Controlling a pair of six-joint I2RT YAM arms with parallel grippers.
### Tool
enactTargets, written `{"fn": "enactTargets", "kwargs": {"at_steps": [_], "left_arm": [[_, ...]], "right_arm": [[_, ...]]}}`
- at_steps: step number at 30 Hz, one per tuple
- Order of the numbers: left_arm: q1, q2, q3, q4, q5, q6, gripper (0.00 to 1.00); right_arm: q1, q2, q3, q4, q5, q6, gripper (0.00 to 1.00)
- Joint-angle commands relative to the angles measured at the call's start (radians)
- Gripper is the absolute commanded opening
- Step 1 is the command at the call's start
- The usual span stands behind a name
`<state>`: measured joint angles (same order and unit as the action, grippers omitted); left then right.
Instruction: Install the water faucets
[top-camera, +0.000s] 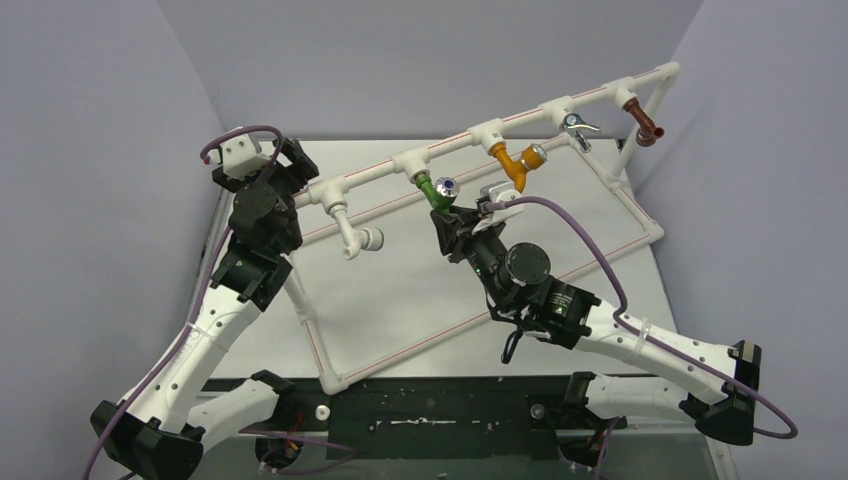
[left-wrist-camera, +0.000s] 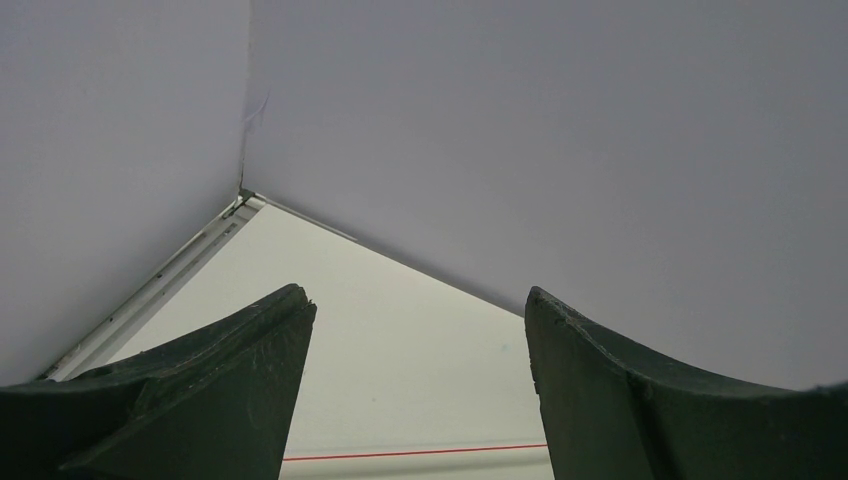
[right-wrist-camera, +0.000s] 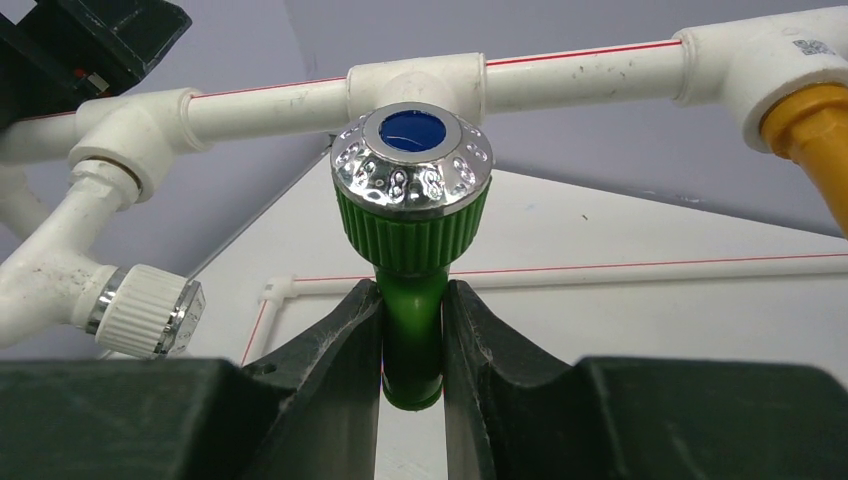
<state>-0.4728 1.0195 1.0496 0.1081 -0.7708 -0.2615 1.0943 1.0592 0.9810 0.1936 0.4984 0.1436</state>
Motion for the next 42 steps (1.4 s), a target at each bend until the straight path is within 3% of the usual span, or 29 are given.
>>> {"fn": "enactTargets", "kwargs": {"at_steps": [1, 42], "left_arm": [[-0.050, 0.007, -0.092, -0.306, 0.042, 0.011, 0.75], [-0.069, -0.016, -0.097, -0.299, 0.039, 0.018, 0.75]], "right_arm": [[-0.050, 0.015, 0.022, 0.207, -0.014, 0.102, 0.00], [-0.214, -0.008, -0.042, 0.232, -0.072, 0.804, 0.00]]}}
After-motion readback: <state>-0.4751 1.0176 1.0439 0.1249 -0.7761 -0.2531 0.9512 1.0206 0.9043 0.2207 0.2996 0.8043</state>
